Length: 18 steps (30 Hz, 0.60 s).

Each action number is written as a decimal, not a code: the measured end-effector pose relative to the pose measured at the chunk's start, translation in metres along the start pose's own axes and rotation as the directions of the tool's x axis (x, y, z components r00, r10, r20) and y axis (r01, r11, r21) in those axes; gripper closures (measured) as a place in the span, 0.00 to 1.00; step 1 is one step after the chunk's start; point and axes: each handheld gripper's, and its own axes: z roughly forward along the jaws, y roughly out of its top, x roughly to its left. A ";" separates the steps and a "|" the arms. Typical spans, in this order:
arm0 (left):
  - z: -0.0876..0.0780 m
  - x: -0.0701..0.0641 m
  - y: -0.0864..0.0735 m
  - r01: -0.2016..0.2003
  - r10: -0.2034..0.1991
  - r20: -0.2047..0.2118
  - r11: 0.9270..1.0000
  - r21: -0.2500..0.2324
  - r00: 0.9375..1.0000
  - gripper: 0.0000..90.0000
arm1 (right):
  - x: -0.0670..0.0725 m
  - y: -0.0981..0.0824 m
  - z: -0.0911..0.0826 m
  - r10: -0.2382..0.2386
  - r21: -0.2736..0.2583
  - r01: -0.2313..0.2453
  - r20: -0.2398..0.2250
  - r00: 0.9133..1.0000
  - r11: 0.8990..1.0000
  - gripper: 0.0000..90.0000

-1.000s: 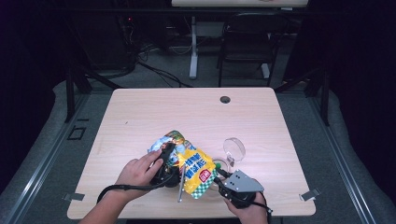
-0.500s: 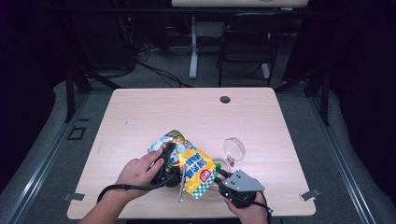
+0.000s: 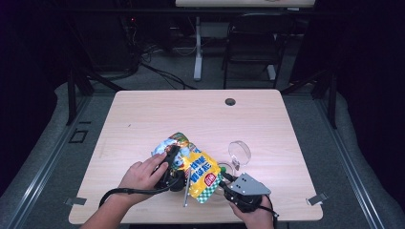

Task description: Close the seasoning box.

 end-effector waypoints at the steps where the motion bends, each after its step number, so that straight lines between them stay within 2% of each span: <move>1: 0.000 0.000 0.000 -0.002 0.002 -0.001 1.000 0.001 1.000 0.69 | 0.000 0.000 0.000 0.000 -0.003 0.000 0.000 1.000 1.000 0.82; 2: 0.000 0.000 0.000 -0.004 0.004 -0.011 1.000 -0.002 1.000 0.69 | 0.000 0.000 0.000 0.001 -0.004 -0.001 0.000 1.000 1.000 0.82; 12: -0.001 0.001 0.000 -0.014 0.014 -0.006 1.000 0.007 1.000 0.69 | 0.001 0.000 0.001 0.000 0.000 0.000 0.000 1.000 1.000 0.82; 13: -0.001 0.001 0.001 -0.022 0.022 -0.021 1.000 0.006 1.000 0.69 | 0.001 0.000 0.001 0.001 -0.001 -0.001 -0.001 1.000 1.000 0.82; 18: -0.002 0.001 0.001 -0.019 0.019 -0.011 1.000 0.011 1.000 0.69 | 0.000 0.000 0.001 0.009 -0.005 -0.009 -0.006 1.000 1.000 0.82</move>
